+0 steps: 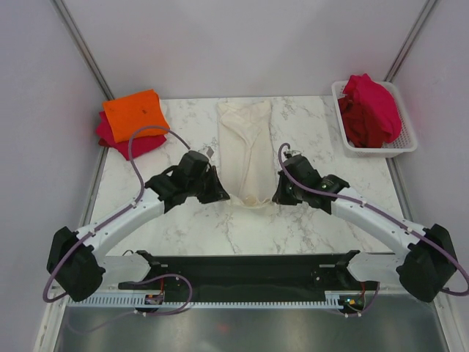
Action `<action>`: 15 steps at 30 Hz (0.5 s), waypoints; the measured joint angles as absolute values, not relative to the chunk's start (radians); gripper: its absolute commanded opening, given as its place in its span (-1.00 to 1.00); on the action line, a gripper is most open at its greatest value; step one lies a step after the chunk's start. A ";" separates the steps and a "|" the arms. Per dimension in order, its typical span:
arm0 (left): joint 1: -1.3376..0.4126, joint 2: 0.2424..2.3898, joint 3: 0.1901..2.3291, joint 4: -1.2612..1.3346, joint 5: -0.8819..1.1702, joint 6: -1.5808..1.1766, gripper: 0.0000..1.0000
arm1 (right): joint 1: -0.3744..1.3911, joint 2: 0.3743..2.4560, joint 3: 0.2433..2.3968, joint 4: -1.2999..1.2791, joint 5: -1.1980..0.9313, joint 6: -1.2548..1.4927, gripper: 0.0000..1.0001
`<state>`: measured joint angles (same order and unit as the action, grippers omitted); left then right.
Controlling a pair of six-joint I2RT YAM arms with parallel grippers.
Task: Fold and stack the t-shirts
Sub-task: Fold the tshirt
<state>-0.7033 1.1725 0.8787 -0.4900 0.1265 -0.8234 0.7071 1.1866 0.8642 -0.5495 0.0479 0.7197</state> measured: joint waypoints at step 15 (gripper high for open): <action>-0.490 1.569 1.213 -0.522 0.178 -0.611 -0.95 | 0.501 1.604 1.247 -0.562 0.034 0.517 -1.00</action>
<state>-0.4904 1.5692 1.2129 -0.5224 0.1783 -0.6106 0.5014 1.6039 1.2469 -0.5617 0.0338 0.5171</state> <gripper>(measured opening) 0.033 0.010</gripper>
